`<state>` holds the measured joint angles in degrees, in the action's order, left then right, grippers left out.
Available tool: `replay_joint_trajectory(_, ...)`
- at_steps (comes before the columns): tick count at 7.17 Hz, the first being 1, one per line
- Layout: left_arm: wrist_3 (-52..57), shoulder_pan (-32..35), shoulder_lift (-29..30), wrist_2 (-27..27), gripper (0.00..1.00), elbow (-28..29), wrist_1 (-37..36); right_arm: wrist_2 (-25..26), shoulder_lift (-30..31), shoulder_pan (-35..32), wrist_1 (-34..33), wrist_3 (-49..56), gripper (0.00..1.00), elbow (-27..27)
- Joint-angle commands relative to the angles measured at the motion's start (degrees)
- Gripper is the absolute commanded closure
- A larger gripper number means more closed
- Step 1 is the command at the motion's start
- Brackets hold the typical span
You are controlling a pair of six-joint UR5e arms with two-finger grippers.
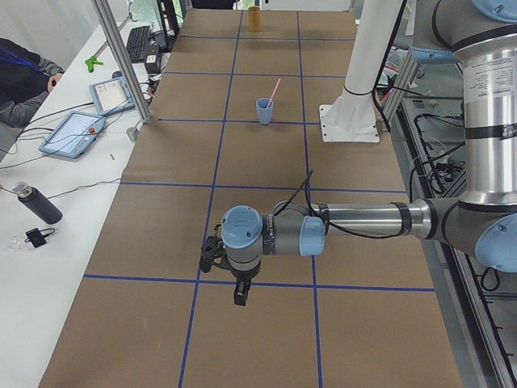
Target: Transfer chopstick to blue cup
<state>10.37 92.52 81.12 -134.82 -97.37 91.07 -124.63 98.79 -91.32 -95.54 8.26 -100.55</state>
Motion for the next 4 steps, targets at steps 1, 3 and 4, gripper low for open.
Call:
replay_joint_trajectory(1,0.0,0.4,0.0,0.0,0.02,-0.2,0.1,0.0,0.0,0.0,0.0,0.0,0.0,0.0)
replay_joint_trajectory(3,0.0,0.4,0.0,0.0,0.02,-0.6,0.0,0.1,0.0,0.0,0.0,-0.1,0.0,0.0)
replay_joint_trajectory(4,0.0,0.5,0.0,0.0,0.02,-0.6,0.0,0.1,0.0,0.0,0.0,-0.1,0.0,0.1)
